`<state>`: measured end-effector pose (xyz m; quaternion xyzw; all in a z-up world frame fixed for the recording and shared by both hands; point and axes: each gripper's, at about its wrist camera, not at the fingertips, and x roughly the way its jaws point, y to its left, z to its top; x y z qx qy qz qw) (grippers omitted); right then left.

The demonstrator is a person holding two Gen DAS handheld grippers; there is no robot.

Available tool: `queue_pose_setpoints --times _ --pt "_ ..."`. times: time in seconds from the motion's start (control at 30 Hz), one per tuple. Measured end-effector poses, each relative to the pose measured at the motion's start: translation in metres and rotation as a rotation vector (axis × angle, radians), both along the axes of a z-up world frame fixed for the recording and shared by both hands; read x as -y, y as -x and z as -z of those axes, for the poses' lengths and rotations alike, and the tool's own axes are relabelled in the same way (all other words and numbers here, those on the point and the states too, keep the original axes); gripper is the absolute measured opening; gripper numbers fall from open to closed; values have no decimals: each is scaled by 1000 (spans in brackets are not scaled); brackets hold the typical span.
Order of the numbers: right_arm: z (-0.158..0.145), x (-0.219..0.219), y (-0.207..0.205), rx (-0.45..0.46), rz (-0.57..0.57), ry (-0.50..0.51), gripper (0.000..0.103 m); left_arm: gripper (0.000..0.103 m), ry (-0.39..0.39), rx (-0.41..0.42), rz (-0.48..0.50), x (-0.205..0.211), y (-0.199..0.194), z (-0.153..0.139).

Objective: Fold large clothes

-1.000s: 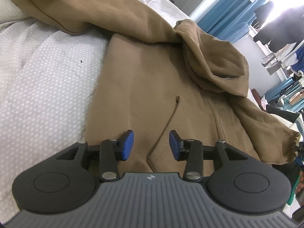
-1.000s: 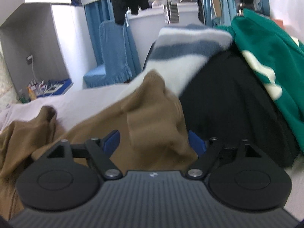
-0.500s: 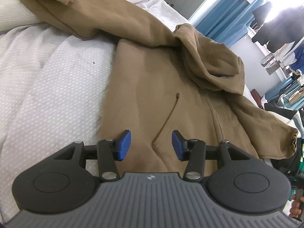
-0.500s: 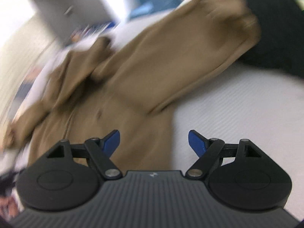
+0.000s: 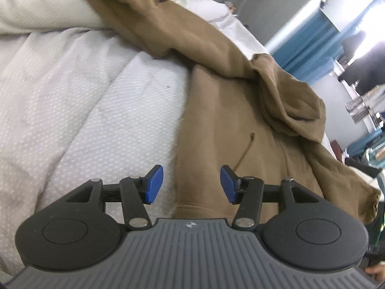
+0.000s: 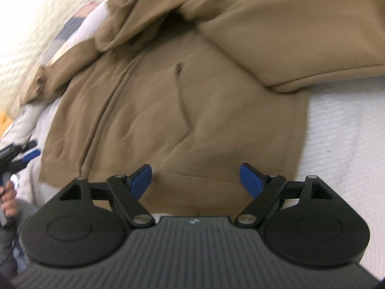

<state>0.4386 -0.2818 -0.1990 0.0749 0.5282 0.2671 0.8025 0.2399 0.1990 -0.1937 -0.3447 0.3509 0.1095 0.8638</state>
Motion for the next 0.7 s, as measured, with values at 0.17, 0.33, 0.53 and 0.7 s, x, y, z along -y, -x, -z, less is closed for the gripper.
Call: queue_pose_setpoints --times 0.17,0.33,0.53,0.7 --pt "-3 -1 -2 17 -40 -87 81 59 22 -50 -7 -3 -7 10" --pt "5 15 -5 44 48 -23 80 59 68 -80 -5 -1 -13 22" --pt "7 39 -7 78 147 -55 79 60 95 -87 -19 -2 -12 27" --pt "0 42 -3 129 165 9 81 60 96 -89 -13 0 -16 28"
